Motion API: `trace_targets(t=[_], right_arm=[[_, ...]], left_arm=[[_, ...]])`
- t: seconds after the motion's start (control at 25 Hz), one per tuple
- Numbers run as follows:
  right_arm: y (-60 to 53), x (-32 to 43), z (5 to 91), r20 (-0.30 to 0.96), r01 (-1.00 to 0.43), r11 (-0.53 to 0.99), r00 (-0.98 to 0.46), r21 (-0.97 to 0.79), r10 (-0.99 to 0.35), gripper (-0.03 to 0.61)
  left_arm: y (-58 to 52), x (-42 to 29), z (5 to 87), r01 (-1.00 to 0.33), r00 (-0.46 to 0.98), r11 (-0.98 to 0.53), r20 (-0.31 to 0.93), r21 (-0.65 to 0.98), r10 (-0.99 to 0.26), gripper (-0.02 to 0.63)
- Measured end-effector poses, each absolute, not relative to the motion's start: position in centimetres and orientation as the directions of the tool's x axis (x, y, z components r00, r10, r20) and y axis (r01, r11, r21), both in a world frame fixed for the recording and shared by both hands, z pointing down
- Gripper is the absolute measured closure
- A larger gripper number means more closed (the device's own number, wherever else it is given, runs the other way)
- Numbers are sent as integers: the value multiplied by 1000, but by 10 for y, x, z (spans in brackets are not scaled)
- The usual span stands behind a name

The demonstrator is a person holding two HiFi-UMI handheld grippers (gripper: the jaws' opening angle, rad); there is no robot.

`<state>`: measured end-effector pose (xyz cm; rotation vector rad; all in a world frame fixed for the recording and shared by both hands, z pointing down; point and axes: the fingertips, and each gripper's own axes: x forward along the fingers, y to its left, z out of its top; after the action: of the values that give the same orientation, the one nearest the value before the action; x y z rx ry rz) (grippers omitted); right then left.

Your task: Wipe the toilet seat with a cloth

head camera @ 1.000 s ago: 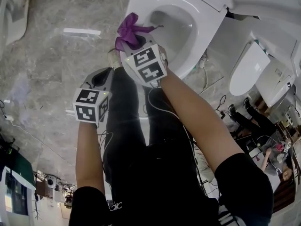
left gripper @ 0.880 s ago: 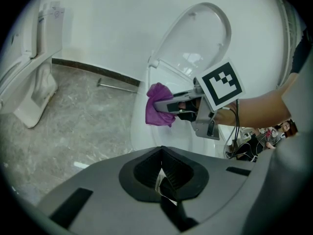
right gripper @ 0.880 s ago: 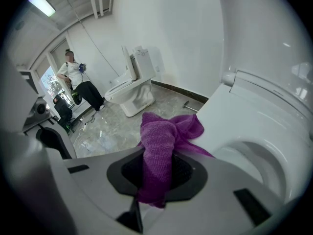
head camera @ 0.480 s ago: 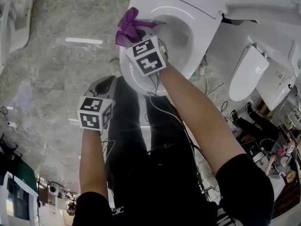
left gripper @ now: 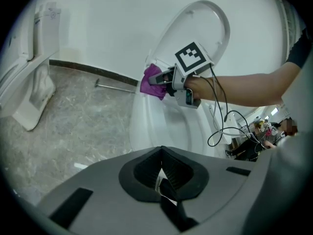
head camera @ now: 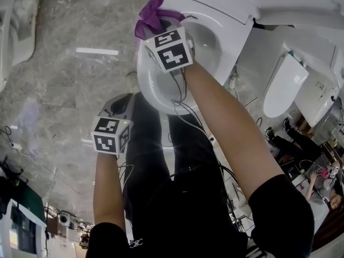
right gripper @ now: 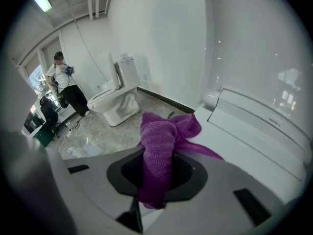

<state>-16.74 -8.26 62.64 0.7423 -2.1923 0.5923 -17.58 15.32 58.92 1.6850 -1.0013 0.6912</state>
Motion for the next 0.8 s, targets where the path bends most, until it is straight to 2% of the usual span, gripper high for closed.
trace_targets(t=[0.44,0.8], right_arm=[[-137,-145,625,769,-795,579,-482,-181,-421,497],[-160,-77,629,767,-873,454,-413,-179,-491,497]], left_arm=[[145,-175,592,-870,493,-157,827,467,-270,611],[137,-161,595,-864,503,-183,827,470,-253,611]])
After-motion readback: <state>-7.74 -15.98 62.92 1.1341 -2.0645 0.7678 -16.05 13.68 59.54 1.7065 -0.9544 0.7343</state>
